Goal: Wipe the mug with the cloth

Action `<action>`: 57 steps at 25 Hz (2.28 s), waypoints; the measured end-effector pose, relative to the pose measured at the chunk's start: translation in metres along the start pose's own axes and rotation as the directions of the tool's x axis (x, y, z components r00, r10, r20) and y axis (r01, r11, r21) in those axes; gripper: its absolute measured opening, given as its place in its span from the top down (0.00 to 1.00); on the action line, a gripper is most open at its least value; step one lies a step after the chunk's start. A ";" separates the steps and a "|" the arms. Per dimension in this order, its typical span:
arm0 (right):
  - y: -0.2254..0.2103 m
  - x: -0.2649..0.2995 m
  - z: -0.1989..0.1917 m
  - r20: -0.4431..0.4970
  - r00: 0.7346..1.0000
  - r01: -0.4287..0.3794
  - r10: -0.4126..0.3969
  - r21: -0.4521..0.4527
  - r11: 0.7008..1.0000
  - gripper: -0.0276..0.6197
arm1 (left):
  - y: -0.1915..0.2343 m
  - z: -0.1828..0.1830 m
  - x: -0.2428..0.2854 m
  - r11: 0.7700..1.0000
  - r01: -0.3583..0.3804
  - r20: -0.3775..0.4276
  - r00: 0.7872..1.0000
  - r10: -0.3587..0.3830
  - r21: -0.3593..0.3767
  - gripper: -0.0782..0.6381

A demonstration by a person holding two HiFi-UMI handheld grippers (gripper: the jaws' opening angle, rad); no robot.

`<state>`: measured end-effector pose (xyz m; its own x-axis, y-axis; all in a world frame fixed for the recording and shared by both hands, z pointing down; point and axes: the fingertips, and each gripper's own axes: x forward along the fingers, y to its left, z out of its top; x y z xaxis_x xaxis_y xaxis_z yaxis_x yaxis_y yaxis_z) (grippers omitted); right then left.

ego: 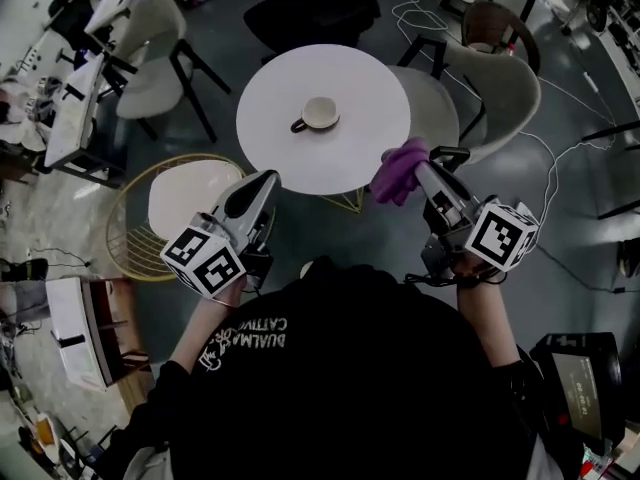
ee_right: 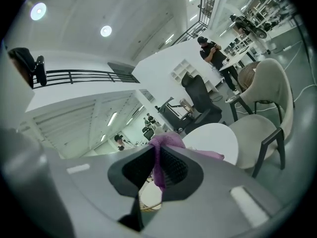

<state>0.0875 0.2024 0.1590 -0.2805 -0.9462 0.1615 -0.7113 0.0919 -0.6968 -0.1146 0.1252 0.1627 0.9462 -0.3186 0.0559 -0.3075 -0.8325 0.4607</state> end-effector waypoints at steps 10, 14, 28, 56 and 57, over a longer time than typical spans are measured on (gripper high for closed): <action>0.016 0.043 -0.030 0.063 0.996 0.057 -0.060 0.054 0.997 0.89 | 0.066 0.016 -0.024 0.999 0.036 -0.023 0.999 -0.035 0.033 0.89; 0.016 0.041 -0.044 0.031 0.994 0.105 -0.106 0.048 0.993 0.89 | 0.074 0.008 -0.026 0.998 0.054 -0.029 0.998 -0.053 0.024 0.89; 0.011 0.104 -0.063 -0.060 0.991 0.122 -0.117 0.086 0.989 0.89 | 0.105 -0.015 -0.029 1.000 -0.001 -0.080 0.997 0.002 0.015 0.89; -0.125 0.246 -0.138 -0.329 0.944 0.031 -0.032 -0.008 0.999 0.89 | 0.226 -0.118 0.119 0.988 0.021 -0.433 0.900 0.047 0.152 0.76; -0.127 0.248 -0.141 -0.340 0.940 0.022 -0.024 -0.011 1.000 0.89 | 0.229 -0.121 0.125 0.985 0.030 -0.452 0.890 0.050 0.169 0.75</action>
<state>0.0175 0.0002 0.3856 -0.4653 -0.7864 0.4064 -0.7242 0.0742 -0.6856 -0.0548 -0.0506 0.3827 0.8725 -0.1204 0.4735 -0.2913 -0.9063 0.3063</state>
